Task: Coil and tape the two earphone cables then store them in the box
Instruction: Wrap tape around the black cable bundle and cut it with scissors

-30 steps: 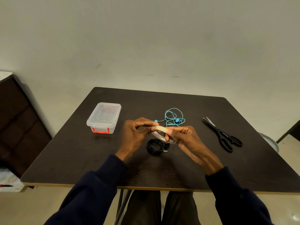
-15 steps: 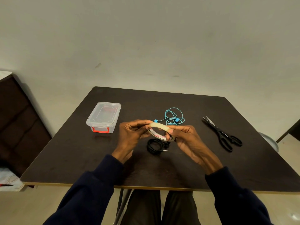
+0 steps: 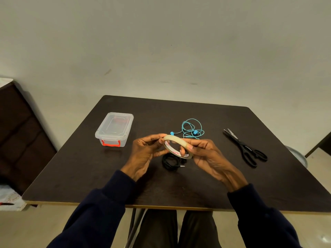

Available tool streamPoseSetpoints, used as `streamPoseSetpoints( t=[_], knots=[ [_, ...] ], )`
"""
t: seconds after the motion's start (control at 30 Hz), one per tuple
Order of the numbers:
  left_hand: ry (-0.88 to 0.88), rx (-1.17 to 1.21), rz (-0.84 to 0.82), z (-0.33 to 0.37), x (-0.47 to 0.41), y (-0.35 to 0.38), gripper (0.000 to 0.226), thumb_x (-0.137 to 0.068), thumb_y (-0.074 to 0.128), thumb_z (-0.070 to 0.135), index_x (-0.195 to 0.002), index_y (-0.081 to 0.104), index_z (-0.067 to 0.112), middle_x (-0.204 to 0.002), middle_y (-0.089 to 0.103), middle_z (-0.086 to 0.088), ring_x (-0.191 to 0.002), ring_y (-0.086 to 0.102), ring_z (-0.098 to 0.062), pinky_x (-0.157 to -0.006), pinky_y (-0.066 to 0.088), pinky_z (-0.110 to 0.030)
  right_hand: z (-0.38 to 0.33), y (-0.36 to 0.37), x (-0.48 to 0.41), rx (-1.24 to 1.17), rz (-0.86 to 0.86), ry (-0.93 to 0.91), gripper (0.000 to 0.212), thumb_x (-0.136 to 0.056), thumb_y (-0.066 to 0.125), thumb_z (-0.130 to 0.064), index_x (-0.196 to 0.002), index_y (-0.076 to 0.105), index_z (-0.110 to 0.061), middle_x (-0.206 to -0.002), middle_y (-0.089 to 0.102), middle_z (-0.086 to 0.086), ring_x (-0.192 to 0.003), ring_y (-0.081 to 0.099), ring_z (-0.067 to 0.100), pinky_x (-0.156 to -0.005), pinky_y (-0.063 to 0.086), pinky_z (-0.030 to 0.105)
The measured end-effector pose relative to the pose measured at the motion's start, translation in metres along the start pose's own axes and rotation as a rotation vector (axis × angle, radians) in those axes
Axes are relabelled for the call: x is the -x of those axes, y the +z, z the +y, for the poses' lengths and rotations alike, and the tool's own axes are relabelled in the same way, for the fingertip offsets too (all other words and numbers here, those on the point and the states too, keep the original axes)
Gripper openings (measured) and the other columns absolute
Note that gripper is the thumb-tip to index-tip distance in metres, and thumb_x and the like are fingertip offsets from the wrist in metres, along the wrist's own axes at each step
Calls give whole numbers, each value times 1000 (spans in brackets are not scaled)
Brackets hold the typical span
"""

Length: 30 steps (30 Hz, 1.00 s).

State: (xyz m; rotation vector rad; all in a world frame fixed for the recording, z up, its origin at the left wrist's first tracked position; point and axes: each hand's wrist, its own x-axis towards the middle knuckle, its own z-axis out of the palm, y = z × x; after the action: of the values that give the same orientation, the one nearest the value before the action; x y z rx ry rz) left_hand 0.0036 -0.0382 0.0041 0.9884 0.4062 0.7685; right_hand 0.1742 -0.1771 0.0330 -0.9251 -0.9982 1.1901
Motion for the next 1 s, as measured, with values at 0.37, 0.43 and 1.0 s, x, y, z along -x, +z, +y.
streamPoseSetpoints(
  t=[0.37,0.43,1.0],
  knots=[
    [286,-460,-100,11,2,4,33,-86,75,7,-119,73,9,-119,74,-5,-113,70,-21,-91,59,-37,8,3,-8,197,295,-88,22,-89,67,-9,-99,74,8,-74,64,21,-64,60,14,-68,50,27],
    [437,-696,-167,18,1,10,33,-86,77,9,-119,73,8,-116,74,-3,-109,70,-14,-94,56,-30,7,4,-9,203,317,-80,24,-86,70,-14,-95,74,8,-66,63,13,-63,58,15,-64,49,24],
    [543,-665,-14,16,2,11,20,-82,78,4,-102,78,6,-97,77,-3,-92,73,-13,-84,58,-24,0,17,-7,71,201,1,24,-89,58,-5,-104,77,-2,-89,61,22,-76,62,16,-75,53,22]
  ],
)
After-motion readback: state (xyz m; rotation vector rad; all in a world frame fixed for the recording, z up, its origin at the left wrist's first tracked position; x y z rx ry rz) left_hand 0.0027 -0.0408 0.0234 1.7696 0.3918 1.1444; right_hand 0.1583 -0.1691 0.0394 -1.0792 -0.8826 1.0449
